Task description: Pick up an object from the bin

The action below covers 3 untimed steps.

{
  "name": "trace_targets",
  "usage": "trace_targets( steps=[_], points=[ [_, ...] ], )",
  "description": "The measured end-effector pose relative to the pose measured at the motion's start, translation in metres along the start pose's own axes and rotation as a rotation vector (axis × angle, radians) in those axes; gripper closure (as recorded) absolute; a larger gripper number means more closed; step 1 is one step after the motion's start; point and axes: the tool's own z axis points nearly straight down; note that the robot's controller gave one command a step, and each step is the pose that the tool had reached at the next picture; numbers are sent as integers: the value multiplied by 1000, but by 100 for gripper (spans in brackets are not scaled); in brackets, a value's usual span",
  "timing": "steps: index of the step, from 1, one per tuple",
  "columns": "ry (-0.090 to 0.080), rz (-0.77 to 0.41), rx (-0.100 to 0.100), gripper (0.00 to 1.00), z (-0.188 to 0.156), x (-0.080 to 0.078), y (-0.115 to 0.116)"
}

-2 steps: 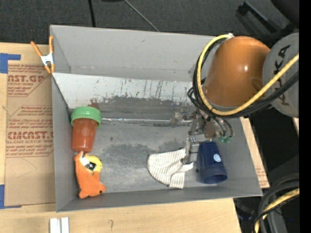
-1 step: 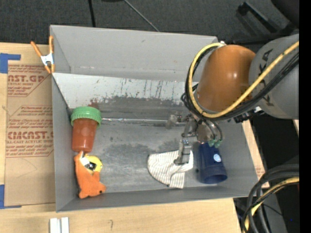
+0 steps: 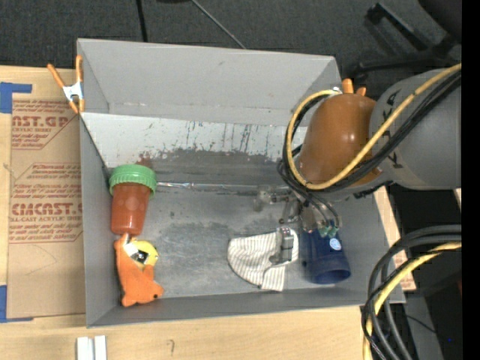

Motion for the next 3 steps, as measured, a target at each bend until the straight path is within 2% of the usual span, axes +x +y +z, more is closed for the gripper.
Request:
trace_targets(
  steps=[1, 2, 3],
  points=[
    [7, 149, 0, 100, 71, 3, -10],
    [7, 150, 0, 100, 71, 3, -10],
    [7, 153, -1, 100, -130, -18, 5]
  ],
)
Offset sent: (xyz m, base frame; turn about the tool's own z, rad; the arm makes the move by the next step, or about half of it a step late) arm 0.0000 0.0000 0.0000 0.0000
